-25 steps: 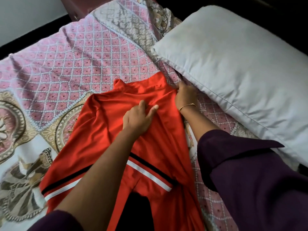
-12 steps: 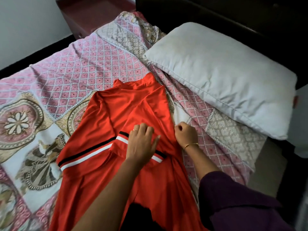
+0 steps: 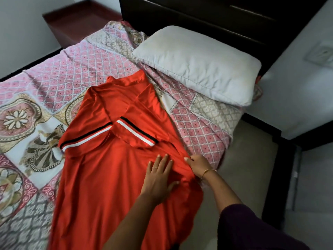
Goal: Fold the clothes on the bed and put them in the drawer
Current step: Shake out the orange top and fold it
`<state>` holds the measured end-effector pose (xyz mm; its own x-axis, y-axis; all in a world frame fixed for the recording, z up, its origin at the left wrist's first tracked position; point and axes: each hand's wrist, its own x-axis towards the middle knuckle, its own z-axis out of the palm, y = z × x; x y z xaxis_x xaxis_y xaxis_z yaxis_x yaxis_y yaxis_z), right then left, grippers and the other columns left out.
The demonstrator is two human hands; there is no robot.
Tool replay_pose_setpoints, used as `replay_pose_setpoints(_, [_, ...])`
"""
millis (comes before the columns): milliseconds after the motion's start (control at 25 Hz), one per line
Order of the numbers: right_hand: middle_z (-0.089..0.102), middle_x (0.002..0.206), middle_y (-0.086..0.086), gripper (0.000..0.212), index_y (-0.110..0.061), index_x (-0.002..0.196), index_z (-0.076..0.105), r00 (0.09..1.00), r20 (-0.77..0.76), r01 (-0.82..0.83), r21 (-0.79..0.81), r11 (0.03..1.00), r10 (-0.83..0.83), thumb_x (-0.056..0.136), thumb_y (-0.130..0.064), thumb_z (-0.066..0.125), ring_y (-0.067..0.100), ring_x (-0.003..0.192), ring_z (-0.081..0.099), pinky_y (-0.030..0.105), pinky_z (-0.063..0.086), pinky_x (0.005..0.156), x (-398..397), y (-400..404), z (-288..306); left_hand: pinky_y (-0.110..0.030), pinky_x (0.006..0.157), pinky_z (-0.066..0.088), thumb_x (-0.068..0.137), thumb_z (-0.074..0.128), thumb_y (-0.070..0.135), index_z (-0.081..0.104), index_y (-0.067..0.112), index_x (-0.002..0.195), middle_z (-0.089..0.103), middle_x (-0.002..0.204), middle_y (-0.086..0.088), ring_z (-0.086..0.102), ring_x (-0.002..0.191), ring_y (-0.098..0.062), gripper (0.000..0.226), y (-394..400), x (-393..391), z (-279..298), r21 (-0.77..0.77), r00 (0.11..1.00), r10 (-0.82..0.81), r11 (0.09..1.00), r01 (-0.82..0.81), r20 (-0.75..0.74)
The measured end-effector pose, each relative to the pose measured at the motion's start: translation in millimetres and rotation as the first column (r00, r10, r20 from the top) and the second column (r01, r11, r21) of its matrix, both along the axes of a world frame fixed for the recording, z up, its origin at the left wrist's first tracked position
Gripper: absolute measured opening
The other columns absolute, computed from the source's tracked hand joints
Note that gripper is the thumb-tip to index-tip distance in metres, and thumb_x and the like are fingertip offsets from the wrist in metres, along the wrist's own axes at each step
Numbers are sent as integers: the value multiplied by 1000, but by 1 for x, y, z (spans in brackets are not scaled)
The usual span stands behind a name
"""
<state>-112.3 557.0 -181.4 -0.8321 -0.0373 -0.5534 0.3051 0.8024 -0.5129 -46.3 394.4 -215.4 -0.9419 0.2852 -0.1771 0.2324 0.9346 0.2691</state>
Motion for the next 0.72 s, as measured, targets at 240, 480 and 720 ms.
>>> replay_pose_setpoints(240, [60, 92, 20, 23, -2, 93, 60, 910, -222, 321, -159, 934, -351, 98, -19, 45, 28, 89, 55, 28, 29, 68, 34, 22, -1, -68, 105, 16, 77, 49, 63, 7, 21, 151, -5, 157, -7, 0, 144, -35, 94, 32, 20, 10, -82, 999, -9, 997, 6, -35])
replay_pose_setpoints(480, [66, 93, 6, 21, -9, 99, 66, 956, 240, 270, -500, 823, -168, 84, -23, 68, 17, 85, 59, 32, 48, 84, 83, 44, -18, -39, 73, 32, 79, 44, 59, 47, 17, 100, 47, 104, -8, 45, 90, -27, 47, 29, 80, -18, 24, 899, -134, 987, 159, -418])
replay_pose_setpoints(720, [63, 85, 6, 6, -11, 89, 63, 899, 285, 431, -445, 785, -332, 90, -17, 60, 14, 69, 60, 25, 50, 66, 114, 61, -25, -29, 51, 44, 84, 43, 27, 55, 16, 63, 55, 62, -2, 55, 57, -23, 27, 49, 105, -14, 107, 884, -199, 958, 267, -423])
